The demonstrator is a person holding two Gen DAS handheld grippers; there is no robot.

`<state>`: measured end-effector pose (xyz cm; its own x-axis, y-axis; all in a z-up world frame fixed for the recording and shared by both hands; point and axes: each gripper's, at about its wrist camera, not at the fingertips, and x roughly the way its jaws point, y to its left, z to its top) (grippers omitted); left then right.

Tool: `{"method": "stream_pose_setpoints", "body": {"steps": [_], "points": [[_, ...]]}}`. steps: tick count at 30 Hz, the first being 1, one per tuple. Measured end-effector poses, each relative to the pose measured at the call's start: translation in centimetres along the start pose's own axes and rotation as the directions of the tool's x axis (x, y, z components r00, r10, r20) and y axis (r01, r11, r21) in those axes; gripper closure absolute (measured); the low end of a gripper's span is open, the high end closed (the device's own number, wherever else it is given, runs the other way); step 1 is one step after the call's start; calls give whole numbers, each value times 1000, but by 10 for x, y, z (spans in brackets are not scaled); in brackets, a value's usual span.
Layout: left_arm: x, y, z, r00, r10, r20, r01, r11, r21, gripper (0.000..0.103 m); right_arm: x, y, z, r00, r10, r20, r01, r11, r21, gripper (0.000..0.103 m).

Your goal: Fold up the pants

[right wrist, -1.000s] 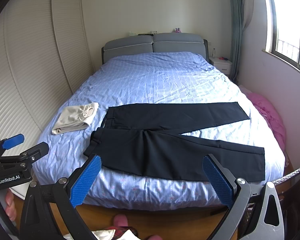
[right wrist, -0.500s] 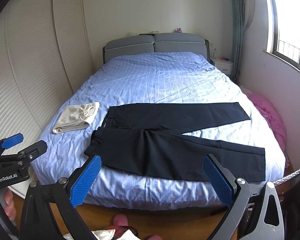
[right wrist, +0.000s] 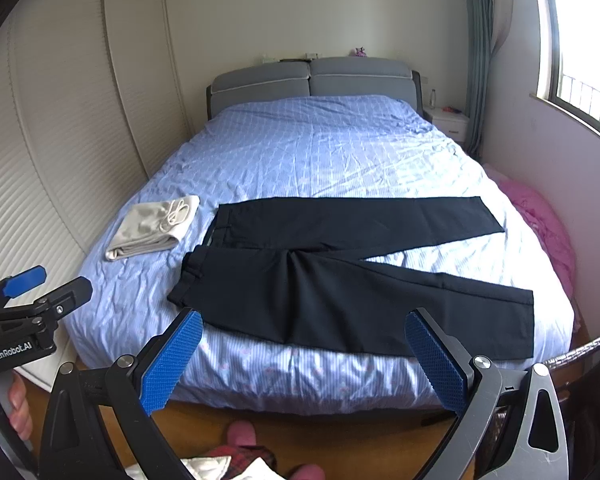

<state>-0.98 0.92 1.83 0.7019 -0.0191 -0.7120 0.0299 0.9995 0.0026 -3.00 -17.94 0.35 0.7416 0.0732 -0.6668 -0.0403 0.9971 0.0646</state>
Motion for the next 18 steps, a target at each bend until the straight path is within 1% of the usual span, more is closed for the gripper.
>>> {"method": "stream_pose_setpoints", "body": {"steps": [6,10,13,18], "points": [[18,7,-4,999,21,-25,-21,1000,-5,0,17,-2,-3,999,8,-40,-8,1000,6,1],[38,14,-7,998,51,-35,-51,999,3,0,42,-2,-10,996,25,-81,-23,1000,21,1],[60,25,-10,996,76,-43,-76,997,5,0,66,-1,-15,992,44,-118,-39,998,47,1],[116,46,-21,991,81,-102,-82,997,-5,0,123,0,-33,983,58,-176,-39,993,110,1]]}}
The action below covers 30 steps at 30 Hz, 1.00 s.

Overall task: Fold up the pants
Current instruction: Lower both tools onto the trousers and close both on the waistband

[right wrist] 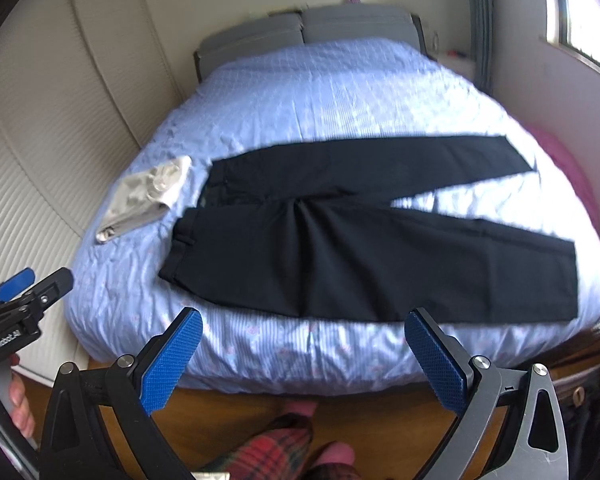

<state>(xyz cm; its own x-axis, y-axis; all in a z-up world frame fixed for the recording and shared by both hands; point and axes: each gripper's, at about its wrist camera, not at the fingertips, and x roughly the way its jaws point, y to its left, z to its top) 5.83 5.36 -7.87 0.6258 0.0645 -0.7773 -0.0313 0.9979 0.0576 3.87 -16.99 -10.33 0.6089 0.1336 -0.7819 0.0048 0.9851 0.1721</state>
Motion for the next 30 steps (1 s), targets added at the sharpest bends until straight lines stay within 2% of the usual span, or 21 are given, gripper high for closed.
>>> {"method": "stream_pose_setpoints", "body": {"steps": [6,10,14,18,19,21,23,25,26,28,30], "points": [[104,11,-11,990,-43,-132,37,998,-42,2,94,-20,-20,995,14,-94,0,990,143,9],[171,15,-23,974,-53,-222,34,995,-89,3,153,-30,-33,985,34,-169,1,979,201,19],[232,14,-36,953,-46,-301,19,995,-93,5,202,-41,-45,977,38,-209,18,966,258,21],[268,18,-39,937,-75,-340,34,992,-125,8,237,-58,-60,966,84,-245,13,929,370,25],[276,20,-40,933,-81,-349,35,990,-136,8,246,-64,-65,962,110,-249,6,907,422,27],[291,22,-43,922,-106,-373,49,986,-160,19,253,-72,-72,957,145,-251,-3,870,493,29],[304,27,-46,908,-143,-395,67,977,-200,22,261,-80,-80,956,172,-238,-12,832,555,29],[311,31,-46,898,-177,-402,82,967,-242,24,265,-86,-84,957,184,-224,-20,814,581,29],[315,34,-45,891,-206,-403,98,957,-274,28,270,-85,-78,958,187,-218,-24,809,588,30],[317,37,-41,887,-238,-396,118,945,-305,42,271,-88,-73,963,181,-199,-30,809,588,36],[315,36,-33,888,-240,-393,120,945,-305,67,271,-92,-60,969,168,-179,-32,807,589,43]]}}
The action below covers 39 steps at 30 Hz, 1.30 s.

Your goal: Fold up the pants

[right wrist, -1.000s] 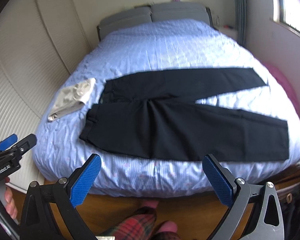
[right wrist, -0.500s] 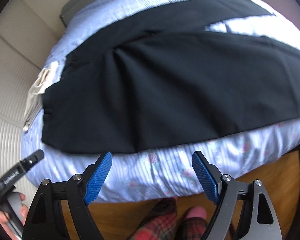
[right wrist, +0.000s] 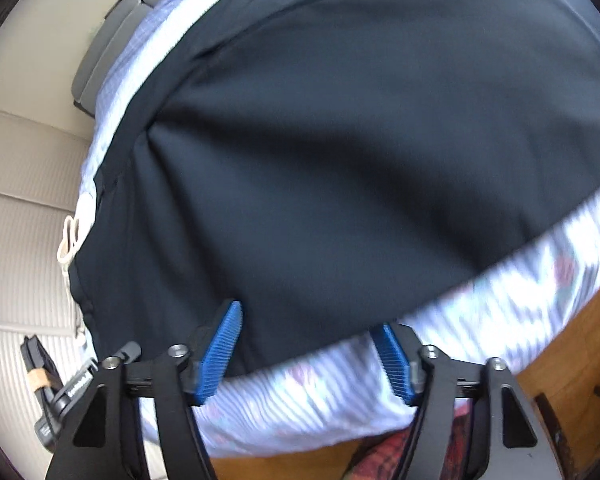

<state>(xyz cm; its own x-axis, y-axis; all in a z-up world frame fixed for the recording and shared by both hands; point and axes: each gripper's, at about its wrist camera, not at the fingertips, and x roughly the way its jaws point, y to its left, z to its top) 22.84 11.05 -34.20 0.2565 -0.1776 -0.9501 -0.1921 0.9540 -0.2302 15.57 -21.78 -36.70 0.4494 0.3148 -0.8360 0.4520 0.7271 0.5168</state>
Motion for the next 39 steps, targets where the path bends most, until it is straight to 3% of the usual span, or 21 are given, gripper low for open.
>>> {"method": "stream_pose_setpoints", "body": {"steps": [2,3,4,5,9,13,16,19,23,30,34,39], "points": [[-10,-5,4,1000,12,9,-12,1000,19,82,-5,-3,11,1000,-14,17,14,1000,11,62],[-16,-7,7,1000,11,12,-11,999,31,88,-7,-2,17,999,-21,25,21,1000,20,76],[-27,-10,6,1000,3,15,-4,999,45,88,-12,-2,24,999,-34,32,34,999,21,87],[-36,-13,7,1000,-8,21,7,998,56,90,-18,0,29,999,-35,36,34,999,19,91],[-81,-26,11,997,-63,43,58,993,101,93,-72,29,46,991,-48,124,57,996,-74,94],[-136,-46,27,986,-106,132,88,987,137,93,-137,71,76,969,-12,245,54,984,-169,94],[-174,-66,62,964,-115,238,76,983,168,93,-163,102,114,953,41,299,23,978,-207,95],[-185,-82,110,944,-130,304,80,982,174,93,-163,131,149,942,34,333,62,960,-274,95],[-164,-99,179,937,-132,325,77,981,179,93,-142,169,208,943,28,332,93,935,-341,95],[-85,-112,281,972,-74,225,37,985,167,93,-69,210,292,965,-54,256,159,897,-413,95],[-36,-113,315,989,-57,137,35,987,156,93,-19,218,315,966,-125,225,217,867,-449,95],[24,-109,341,999,-26,29,22,991,130,92,44,220,343,967,-204,150,250,862,-441,95]]}}
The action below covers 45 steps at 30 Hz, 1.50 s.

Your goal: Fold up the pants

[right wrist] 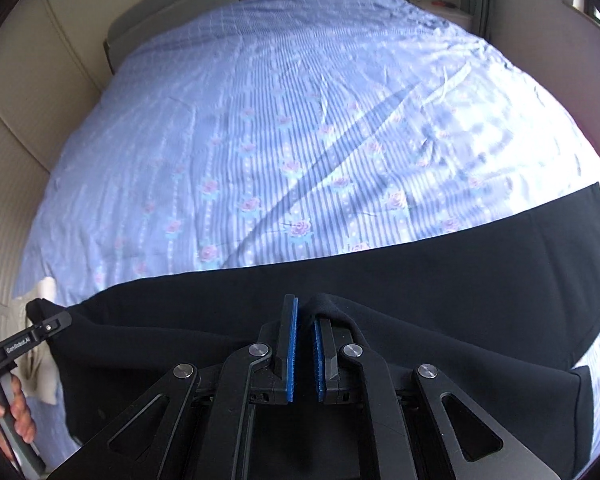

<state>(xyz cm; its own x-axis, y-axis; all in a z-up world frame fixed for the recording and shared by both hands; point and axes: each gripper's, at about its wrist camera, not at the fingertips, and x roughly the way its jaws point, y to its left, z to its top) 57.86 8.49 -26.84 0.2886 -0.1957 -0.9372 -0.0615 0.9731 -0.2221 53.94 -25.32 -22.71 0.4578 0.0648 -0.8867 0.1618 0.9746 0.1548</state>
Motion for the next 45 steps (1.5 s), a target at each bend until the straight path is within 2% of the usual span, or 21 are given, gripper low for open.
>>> {"method": "stream_pose_setpoints", "body": {"steps": [3,5,7,8,9,10,12,16,20,24,29,31,34,39,42,45], "points": [[19,0,6,999,25,-42,-25,1000,-9,88,25,0,5,998,-25,-51,25,1000,6,94],[19,-2,7,999,32,-41,-32,999,-5,86,34,-1,7,997,-28,-74,29,999,16,91],[17,-3,9,999,30,-32,-30,1000,-3,69,38,2,7,997,-8,-78,9,1000,14,73],[12,-4,10,999,34,-9,-34,999,-4,49,38,4,7,997,5,-76,-4,1000,14,69],[4,-6,13,998,52,25,-52,999,-1,35,35,6,7,997,15,-71,-13,1000,18,64],[-9,-10,13,993,82,80,-83,997,10,33,30,8,6,997,23,-67,-21,1000,22,60],[-25,-18,12,986,101,130,-108,993,49,32,14,13,3,997,65,-47,-64,998,25,53],[-59,-48,-9,983,75,170,-104,981,166,32,-43,25,-16,991,128,43,-127,991,-27,49],[-94,-99,-57,980,-9,200,-62,935,349,32,-106,7,-48,983,141,115,-137,990,-43,46],[-123,-147,-108,977,-107,187,18,905,425,32,-153,-35,-82,984,107,143,-105,994,-17,46],[-144,-215,-174,971,-188,146,104,888,447,32,-201,-106,-128,988,60,139,-65,997,34,46],[-144,-238,-193,976,-178,129,106,894,435,32,-216,-140,-147,989,56,134,-65,995,69,46],[-138,-273,-225,986,-131,100,83,919,385,33,-229,-188,-173,994,63,92,-74,990,123,46],[-120,-308,-259,995,-89,33,75,951,301,33,-237,-264,-216,996,87,29,-92,964,251,46],[-106,-326,-277,998,-66,21,57,952,300,33,-230,-300,-244,995,99,-14,-89,943,320,46],[-88,-345,-289,999,-41,-12,43,942,334,33,-214,-329,-277,993,95,-64,-63,917,394,46]]}}
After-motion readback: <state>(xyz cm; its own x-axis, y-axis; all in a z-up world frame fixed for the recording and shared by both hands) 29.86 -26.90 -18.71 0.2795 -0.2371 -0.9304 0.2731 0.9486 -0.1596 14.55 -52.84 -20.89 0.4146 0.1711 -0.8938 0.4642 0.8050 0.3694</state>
